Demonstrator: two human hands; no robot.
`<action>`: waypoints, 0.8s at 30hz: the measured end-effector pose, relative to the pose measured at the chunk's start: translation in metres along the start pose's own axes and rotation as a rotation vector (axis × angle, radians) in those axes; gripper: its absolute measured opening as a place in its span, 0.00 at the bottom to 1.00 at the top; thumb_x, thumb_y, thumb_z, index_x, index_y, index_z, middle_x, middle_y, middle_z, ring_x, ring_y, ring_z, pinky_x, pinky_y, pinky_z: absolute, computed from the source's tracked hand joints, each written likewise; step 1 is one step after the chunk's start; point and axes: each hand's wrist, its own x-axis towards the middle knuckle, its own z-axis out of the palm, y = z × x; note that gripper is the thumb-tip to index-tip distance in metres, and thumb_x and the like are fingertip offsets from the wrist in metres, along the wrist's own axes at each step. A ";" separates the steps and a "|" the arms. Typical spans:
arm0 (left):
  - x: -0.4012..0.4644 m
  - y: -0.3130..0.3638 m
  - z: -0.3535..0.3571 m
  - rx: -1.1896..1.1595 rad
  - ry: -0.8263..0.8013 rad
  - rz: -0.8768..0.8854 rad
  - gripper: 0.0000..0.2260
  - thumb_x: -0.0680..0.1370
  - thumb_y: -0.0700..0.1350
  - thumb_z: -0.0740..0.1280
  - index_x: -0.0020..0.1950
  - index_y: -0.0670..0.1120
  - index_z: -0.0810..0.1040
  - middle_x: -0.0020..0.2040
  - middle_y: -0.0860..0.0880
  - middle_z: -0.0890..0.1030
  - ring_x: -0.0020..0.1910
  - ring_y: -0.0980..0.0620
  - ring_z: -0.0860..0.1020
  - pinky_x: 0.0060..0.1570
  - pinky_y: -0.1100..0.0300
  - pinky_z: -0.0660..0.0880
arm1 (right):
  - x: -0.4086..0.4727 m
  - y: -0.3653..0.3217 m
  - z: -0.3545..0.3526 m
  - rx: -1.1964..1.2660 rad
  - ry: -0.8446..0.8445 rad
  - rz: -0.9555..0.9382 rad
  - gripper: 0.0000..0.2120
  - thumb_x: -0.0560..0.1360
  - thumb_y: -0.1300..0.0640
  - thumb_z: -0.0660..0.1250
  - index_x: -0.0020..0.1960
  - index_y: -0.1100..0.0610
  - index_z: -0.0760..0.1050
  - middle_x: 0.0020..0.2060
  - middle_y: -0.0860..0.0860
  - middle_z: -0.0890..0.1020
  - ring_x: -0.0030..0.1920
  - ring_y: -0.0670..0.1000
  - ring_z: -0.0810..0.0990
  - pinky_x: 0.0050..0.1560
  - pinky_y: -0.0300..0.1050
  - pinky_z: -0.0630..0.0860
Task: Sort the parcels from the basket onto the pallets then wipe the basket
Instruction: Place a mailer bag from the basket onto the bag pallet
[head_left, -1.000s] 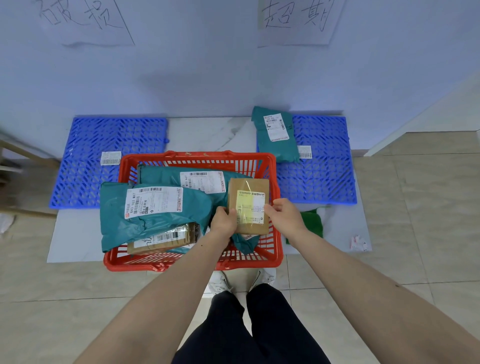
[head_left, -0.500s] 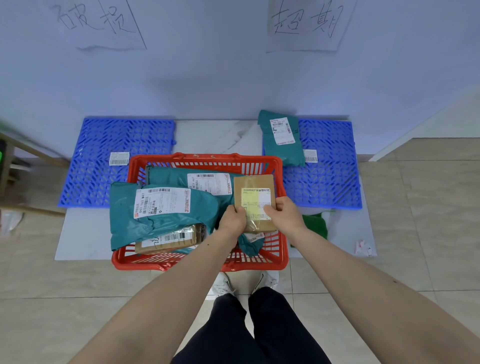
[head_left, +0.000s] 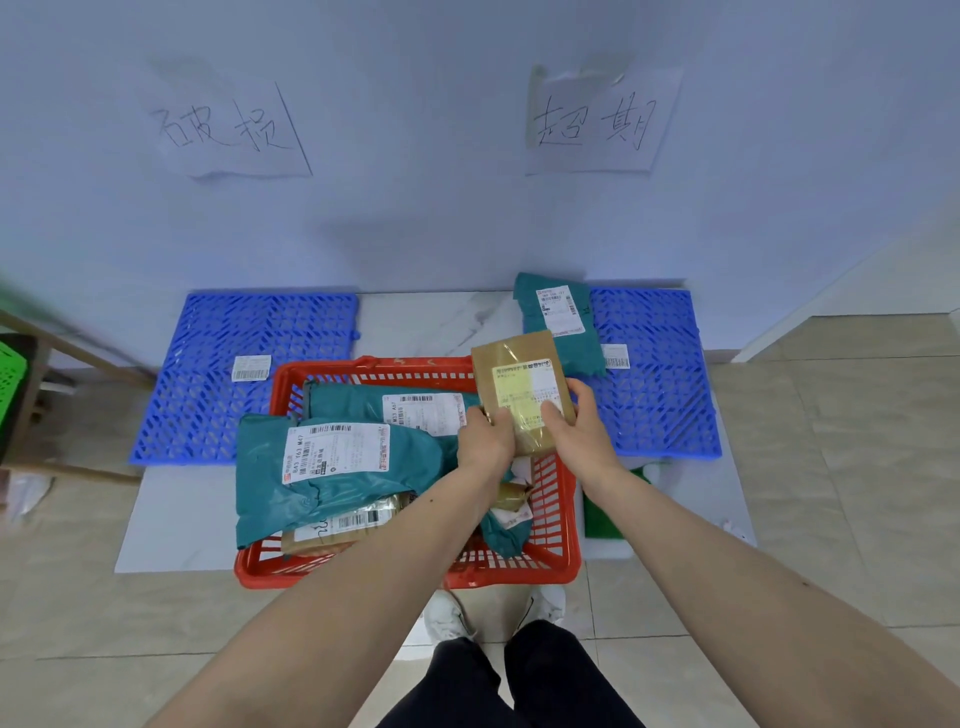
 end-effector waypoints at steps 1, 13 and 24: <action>0.000 0.003 0.000 0.001 0.005 0.015 0.14 0.83 0.48 0.57 0.67 0.44 0.67 0.61 0.46 0.77 0.54 0.48 0.77 0.52 0.54 0.75 | 0.001 -0.002 -0.001 -0.001 0.004 0.001 0.19 0.80 0.48 0.62 0.69 0.41 0.62 0.58 0.44 0.79 0.55 0.49 0.81 0.60 0.56 0.78; -0.013 0.025 -0.012 -0.116 -0.082 0.064 0.15 0.83 0.50 0.60 0.68 0.48 0.64 0.62 0.46 0.78 0.47 0.56 0.77 0.34 0.66 0.69 | 0.006 -0.013 -0.003 0.066 0.009 0.023 0.25 0.71 0.37 0.62 0.67 0.37 0.63 0.60 0.43 0.79 0.56 0.49 0.82 0.58 0.59 0.79; -0.026 0.036 -0.019 -0.183 -0.129 0.047 0.17 0.83 0.51 0.59 0.70 0.48 0.61 0.58 0.48 0.77 0.42 0.61 0.74 0.34 0.65 0.67 | 0.010 -0.020 -0.003 0.042 -0.014 0.013 0.24 0.73 0.38 0.61 0.68 0.39 0.66 0.59 0.42 0.80 0.58 0.49 0.81 0.61 0.59 0.77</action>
